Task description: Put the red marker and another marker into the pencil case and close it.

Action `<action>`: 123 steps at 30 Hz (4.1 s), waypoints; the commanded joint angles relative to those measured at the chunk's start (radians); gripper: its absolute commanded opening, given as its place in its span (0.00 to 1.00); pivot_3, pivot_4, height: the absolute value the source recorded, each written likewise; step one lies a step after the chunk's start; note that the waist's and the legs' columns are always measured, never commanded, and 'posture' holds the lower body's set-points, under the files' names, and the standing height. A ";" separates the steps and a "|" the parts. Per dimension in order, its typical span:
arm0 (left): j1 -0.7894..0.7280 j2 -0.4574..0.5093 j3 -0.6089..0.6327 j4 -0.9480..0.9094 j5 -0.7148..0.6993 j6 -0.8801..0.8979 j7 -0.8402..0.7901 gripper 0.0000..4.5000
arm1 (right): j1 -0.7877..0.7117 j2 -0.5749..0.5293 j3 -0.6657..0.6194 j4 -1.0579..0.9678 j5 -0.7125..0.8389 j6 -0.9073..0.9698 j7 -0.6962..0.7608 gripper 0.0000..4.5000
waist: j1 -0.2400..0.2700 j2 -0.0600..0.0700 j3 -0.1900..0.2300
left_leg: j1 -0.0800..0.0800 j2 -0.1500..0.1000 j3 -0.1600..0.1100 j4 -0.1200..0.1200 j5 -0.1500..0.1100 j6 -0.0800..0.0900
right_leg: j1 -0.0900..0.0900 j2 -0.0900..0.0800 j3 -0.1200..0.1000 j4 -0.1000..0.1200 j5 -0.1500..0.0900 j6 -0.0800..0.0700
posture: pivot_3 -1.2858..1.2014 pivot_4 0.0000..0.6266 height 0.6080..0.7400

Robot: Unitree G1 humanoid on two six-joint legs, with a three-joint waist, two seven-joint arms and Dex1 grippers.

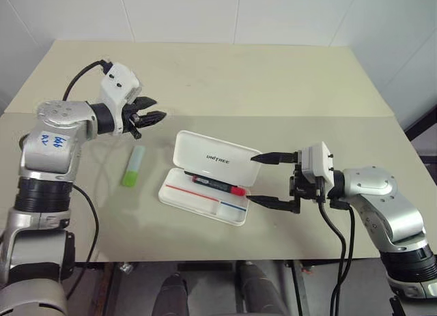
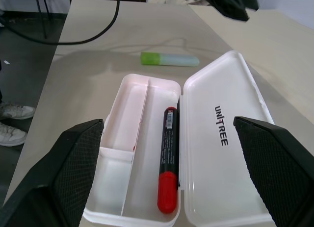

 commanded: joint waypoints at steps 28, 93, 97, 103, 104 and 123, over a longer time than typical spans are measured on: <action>0.223 -0.050 0.146 -0.494 0.039 0.803 0.437 1.00 | -0.107 0.006 0.028 0.104 -0.005 -0.026 0.103 1.00 | -0.003 0.000 0.000 | 0.002 0.000 -0.001 -0.001 0.000 0.000 | 0.000 0.000 0.000 0.004 0.002 0.003 | 0.52 0.24 1.00; 0.108 0.173 0.056 -0.396 -0.289 0.004 -0.407 0.25 | -0.102 0.020 0.007 0.104 -0.033 -0.045 0.057 1.00 | -0.023 0.000 0.000 | -0.001 0.000 -0.001 -0.008 0.004 -0.001 | 0.001 0.000 0.000 -0.012 0.014 0.004 | 0.52 0.24 1.00; 0.077 0.246 -0.069 -0.330 -0.222 -0.092 -0.580 0.25 | -0.084 0.016 -0.002 0.093 -0.037 -0.049 0.037 1.00 | -0.024 0.000 0.001 | 0.000 0.000 0.000 -0.007 0.004 -0.001 | 0.001 0.000 0.000 -0.012 0.006 -0.010 | 0.52 0.24 1.00; -0.008 0.231 -0.259 -0.205 -0.074 -0.272 -0.745 0.25 | -0.046 0.009 -0.013 0.059 -0.035 -0.046 0.005 1.00 | -0.023 0.001 0.001 | -0.002 0.000 0.000 -0.001 0.004 -0.001 | 0.002 0.000 0.000 -0.012 0.005 -0.013 | 0.52 0.24 1.00; -0.021 0.218 -0.288 -0.185 -0.050 -0.300 -0.765 0.25 | -0.039 0.008 -0.016 0.051 -0.034 -0.043 -0.002 1.00 | -0.023 0.001 0.001 | -0.001 0.000 0.000 -0.001 0.004 0.000 | 0.002 0.000 0.000 -0.012 0.005 -0.013 | 0.52 0.24 1.00; -0.053 0.134 -0.404 -0.100 0.087 -0.471 -0.831 0.25 | 0.063 -0.017 -0.058 -0.064 -0.016 0.004 -0.083 1.00 | -0.021 0.001 0.001 | 0.000 0.000 0.000 0.001 0.004 0.002 | 0.002 0.000 0.001 -0.005 0.004 -0.012 | 0.52 0.24 1.00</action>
